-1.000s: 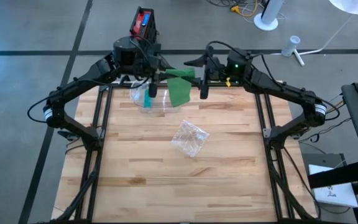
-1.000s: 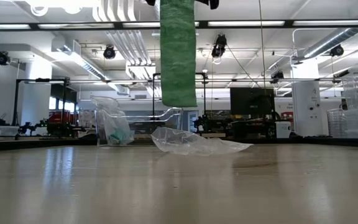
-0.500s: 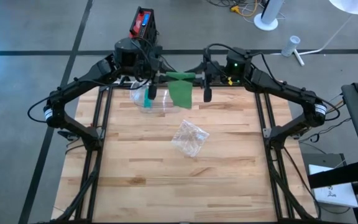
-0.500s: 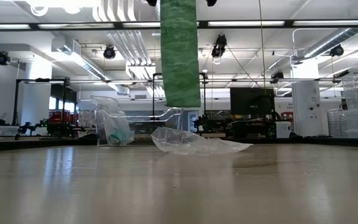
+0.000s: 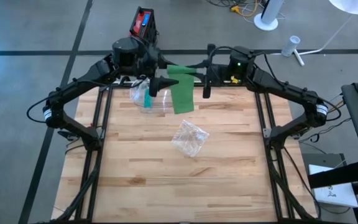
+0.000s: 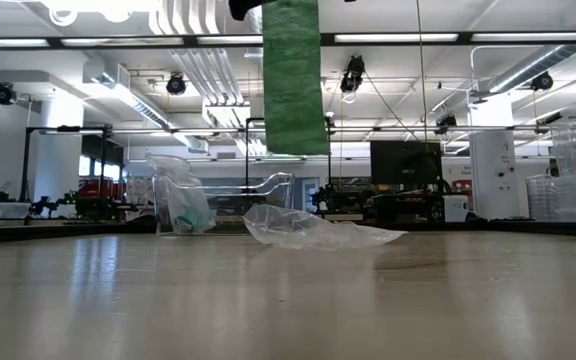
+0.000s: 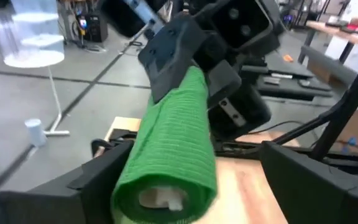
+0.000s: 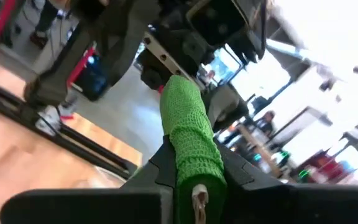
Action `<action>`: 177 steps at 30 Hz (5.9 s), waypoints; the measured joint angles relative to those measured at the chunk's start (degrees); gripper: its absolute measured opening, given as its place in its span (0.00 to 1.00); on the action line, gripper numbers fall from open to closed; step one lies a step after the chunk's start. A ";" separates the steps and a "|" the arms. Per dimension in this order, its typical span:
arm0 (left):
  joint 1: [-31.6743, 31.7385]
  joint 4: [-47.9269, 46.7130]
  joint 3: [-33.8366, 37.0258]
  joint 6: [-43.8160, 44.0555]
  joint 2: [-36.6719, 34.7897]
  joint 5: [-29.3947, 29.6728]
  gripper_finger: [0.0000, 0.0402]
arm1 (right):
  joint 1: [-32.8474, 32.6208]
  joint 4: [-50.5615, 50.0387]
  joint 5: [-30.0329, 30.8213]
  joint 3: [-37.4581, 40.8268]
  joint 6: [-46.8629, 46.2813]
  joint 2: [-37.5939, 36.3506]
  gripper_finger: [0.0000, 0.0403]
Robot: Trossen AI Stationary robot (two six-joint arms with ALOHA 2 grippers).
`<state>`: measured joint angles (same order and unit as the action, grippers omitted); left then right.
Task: Roll bandage
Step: Roll the green bandage
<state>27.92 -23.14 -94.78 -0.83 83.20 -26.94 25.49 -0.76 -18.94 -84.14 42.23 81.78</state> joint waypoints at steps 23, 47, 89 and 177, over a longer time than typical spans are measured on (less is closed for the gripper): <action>0.88 1.12 0.00 3.81 0.35 -5.06 0.33 | -2.83 0.64 1.01 0.00 14.94 0.09 0.12; -1.86 0.46 0.04 -23.41 0.17 -0.15 0.11 | -1.01 -3.66 -1.47 -1.86 -30.86 0.07 0.59; -3.06 -5.98 -2.97 -1.61 -0.38 -0.61 0.62 | -2.43 -3.81 -3.45 -1.84 17.75 0.15 0.10; -2.68 -3.11 -1.84 -3.73 0.17 -4.03 0.65 | -4.50 -9.06 0.77 -4.81 6.44 0.09 0.11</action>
<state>25.24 -26.25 -96.62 -4.56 83.37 -30.96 20.99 -9.82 -18.17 -88.95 48.66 81.87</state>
